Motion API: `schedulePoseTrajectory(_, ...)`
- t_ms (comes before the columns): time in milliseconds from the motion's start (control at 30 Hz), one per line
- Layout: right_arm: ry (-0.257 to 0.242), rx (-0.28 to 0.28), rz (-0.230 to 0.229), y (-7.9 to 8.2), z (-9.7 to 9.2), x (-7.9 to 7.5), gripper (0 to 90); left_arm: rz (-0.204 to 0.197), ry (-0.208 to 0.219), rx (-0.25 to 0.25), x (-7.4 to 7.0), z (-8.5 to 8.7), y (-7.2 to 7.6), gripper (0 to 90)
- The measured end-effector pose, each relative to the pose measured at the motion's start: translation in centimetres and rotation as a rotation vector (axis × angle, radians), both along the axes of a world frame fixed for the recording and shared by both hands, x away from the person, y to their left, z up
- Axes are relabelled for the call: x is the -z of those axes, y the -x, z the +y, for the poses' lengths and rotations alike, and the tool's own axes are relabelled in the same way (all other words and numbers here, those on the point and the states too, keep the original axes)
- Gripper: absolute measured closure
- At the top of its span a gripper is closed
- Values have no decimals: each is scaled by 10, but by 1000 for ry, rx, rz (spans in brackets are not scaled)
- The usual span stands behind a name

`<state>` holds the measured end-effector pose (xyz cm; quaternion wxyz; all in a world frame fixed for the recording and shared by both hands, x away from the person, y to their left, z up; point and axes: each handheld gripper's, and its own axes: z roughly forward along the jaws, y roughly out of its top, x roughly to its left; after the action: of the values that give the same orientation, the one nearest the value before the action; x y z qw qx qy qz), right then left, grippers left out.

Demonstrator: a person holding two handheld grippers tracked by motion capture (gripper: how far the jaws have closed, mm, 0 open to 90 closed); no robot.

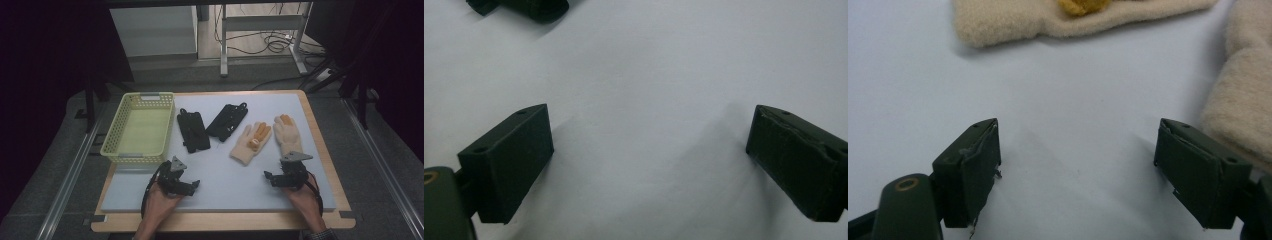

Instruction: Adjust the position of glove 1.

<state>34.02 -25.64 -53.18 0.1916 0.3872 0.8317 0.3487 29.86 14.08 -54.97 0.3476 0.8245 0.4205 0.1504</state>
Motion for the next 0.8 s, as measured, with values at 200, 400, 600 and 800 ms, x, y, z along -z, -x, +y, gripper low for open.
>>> schedulePoseTrajectory(200,0,0,1,0,0,0,184,-2,1,1,0,0,0,50)
schedulePoseTrajectory(400,-1,4,3,0,0,0,183,-2,1,1,0,0,0,51)
schedulePoseTrajectory(600,-2,6,5,0,0,0,183,-3,1,1,0,0,0,51)
schedulePoseTrajectory(800,-8,15,10,-1,0,-1,197,-3,2,0,0,0,0,51)
